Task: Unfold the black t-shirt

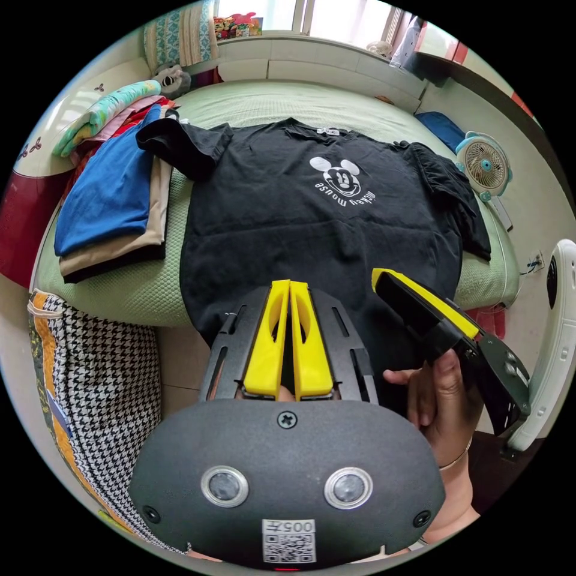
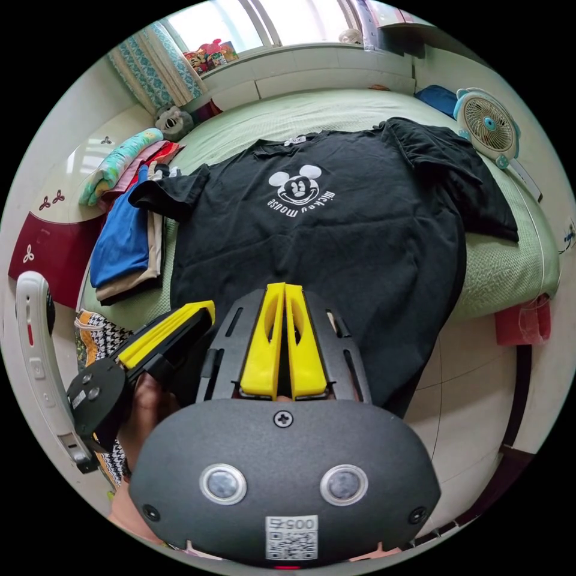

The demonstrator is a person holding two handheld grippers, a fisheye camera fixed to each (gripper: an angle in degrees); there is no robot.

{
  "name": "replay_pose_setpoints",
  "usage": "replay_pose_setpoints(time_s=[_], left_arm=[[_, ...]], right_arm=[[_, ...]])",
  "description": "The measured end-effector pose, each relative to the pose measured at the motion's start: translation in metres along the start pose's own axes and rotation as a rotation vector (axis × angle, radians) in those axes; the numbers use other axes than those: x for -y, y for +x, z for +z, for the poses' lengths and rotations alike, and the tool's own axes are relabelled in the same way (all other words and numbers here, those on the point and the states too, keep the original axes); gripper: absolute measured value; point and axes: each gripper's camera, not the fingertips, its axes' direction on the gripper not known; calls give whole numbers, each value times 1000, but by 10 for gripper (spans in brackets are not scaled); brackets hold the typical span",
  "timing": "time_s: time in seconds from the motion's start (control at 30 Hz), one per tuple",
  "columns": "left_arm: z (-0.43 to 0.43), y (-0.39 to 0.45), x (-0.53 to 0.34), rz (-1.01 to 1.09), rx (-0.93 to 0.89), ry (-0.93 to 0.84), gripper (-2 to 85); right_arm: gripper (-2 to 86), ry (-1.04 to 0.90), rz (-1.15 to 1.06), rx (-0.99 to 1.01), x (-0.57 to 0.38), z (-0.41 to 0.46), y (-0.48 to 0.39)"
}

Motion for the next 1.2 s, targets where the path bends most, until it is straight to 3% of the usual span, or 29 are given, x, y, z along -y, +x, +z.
replay_pose_setpoints(time_s=[1.2], left_arm=[[18,-4,20,6,-27,-65,-3]], right_arm=[[-13,-21,37,-14,13,4,6]])
